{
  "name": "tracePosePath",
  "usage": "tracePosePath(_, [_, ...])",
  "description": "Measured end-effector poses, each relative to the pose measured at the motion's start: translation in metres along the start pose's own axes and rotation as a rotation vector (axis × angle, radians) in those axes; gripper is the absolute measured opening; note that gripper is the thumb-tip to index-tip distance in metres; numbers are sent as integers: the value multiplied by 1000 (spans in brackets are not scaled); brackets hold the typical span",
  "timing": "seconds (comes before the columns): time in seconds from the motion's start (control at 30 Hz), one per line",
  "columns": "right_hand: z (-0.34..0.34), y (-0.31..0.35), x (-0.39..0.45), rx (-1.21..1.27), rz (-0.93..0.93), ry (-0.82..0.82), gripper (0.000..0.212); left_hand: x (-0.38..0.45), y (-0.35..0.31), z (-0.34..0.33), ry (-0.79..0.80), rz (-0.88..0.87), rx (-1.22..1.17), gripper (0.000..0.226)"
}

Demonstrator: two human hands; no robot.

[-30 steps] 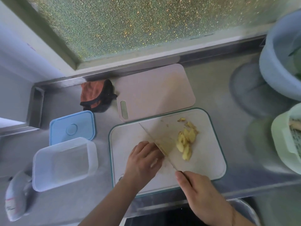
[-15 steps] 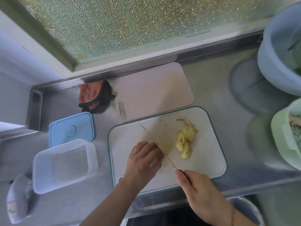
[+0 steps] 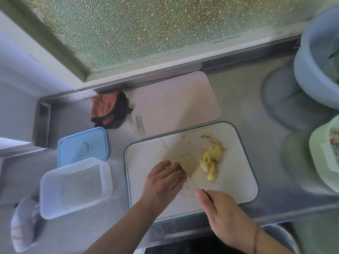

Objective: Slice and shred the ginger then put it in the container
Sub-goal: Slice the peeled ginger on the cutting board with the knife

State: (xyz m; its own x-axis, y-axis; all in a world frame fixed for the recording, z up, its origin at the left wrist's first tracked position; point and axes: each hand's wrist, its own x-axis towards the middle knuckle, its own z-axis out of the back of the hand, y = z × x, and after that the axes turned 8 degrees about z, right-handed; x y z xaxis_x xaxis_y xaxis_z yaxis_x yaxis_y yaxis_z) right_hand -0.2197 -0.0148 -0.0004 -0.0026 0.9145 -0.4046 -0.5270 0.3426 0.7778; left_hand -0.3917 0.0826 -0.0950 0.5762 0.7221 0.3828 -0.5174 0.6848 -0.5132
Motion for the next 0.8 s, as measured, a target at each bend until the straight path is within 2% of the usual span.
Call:
tracePosePath(0.17, [-1, 6, 13, -21, 8, 10, 53, 0, 2, 0, 11, -7, -6, 7])
tracePosePath(0.37, [-1, 0, -1, 0, -55, -7, 64, -3, 5, -2, 49, -15, 9, 3])
tracePosePath(0.57, [-6, 0, 22, -3, 18, -6, 57, -2, 6, -2, 35, 6, -25, 4])
tracePosePath(0.7, [-9, -12, 5, 16, 8, -16, 75, -5, 8, -4, 60, 16, -27, 4])
tracePosePath(0.8, [-9, -7, 20, -8, 36, 6, 64, -4, 9, -1, 63, 7, -21, 6])
